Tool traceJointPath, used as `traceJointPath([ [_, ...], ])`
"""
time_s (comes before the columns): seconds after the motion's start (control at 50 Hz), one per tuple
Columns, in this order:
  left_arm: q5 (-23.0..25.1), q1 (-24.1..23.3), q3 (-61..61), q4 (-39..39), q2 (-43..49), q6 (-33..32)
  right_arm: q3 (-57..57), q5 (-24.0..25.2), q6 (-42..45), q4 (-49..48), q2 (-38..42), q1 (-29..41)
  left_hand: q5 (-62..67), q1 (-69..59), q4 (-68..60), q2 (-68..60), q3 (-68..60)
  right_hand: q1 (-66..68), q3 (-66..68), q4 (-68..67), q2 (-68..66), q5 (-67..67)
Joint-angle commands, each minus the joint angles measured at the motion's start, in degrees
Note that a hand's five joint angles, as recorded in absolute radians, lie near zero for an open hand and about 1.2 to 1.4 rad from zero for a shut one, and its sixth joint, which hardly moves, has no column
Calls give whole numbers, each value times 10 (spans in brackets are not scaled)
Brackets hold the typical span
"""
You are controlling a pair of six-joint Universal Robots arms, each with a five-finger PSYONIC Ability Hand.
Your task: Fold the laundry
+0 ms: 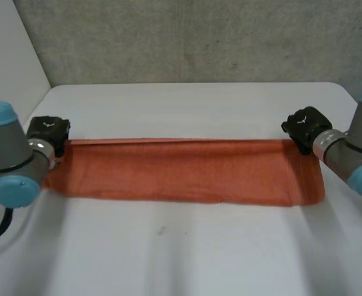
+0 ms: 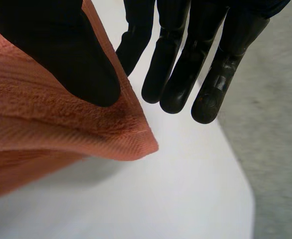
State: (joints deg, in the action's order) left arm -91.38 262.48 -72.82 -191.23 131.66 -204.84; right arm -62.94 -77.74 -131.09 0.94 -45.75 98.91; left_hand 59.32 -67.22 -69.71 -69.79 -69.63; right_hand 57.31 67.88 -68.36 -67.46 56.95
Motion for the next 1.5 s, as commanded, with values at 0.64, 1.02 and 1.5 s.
traceJointPath([
  [0.64,1,-29,-211,-157,-185,14,-230,12,-226,-31,-199,-43,-593,572,597,598,596,-473,-579,584,575,-569],
  [1.02,-3,-6,-288,-142,-245,93,-351,145,-218,-60,-204,-116,-593,572,597,598,596,-224,-329,334,325,-320],
  [1.5,-3,-9,-308,-129,-264,168,-337,145,-172,-80,-153,-129,-593,572,597,598,596,-128,-233,238,229,-224],
])
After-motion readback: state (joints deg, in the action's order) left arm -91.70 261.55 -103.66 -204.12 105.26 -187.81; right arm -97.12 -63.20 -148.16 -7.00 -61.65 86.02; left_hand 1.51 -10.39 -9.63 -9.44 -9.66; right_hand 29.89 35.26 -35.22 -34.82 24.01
